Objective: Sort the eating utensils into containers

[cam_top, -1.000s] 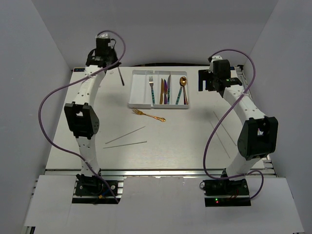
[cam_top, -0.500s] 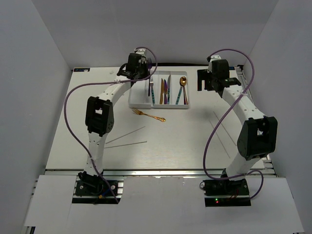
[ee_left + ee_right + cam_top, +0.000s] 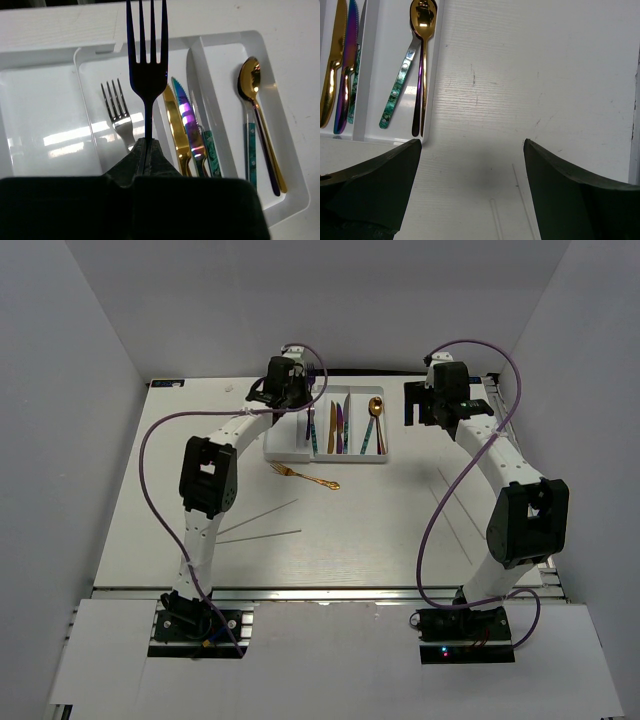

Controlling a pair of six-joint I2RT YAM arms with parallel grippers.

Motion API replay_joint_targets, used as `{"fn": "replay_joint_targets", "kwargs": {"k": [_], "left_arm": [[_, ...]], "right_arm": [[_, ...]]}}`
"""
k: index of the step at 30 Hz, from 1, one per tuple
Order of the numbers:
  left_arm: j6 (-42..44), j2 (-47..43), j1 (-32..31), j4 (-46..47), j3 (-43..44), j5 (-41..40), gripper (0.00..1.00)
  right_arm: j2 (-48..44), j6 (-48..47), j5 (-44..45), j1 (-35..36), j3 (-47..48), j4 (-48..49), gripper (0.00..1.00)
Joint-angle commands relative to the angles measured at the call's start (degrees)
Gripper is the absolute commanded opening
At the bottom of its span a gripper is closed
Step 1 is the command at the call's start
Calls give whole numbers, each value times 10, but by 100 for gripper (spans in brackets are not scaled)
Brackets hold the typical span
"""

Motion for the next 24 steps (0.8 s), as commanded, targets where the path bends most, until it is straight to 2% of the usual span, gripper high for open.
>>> {"fn": "replay_joint_targets", "kwargs": {"k": [1, 15, 18, 22, 24], "left_arm": [[1, 1, -4, 5, -19, -3, 0], [-13, 17, -5, -50, -40, -14, 1], [-15, 25, -4, -59, -34, -28, 10], [-13, 23, -2, -63, -21, -36, 31], [-11, 13, -1, -63, -11, -34, 37]], "right_arm": [[-19, -6, 8, 2, 2, 23, 89], [-19, -26, 6, 2, 9, 26, 89], [-18, -30, 2, 2, 12, 26, 89], [-22, -45, -14, 11, 19, 26, 89], [-23, -68, -28, 19, 22, 26, 88]]}}
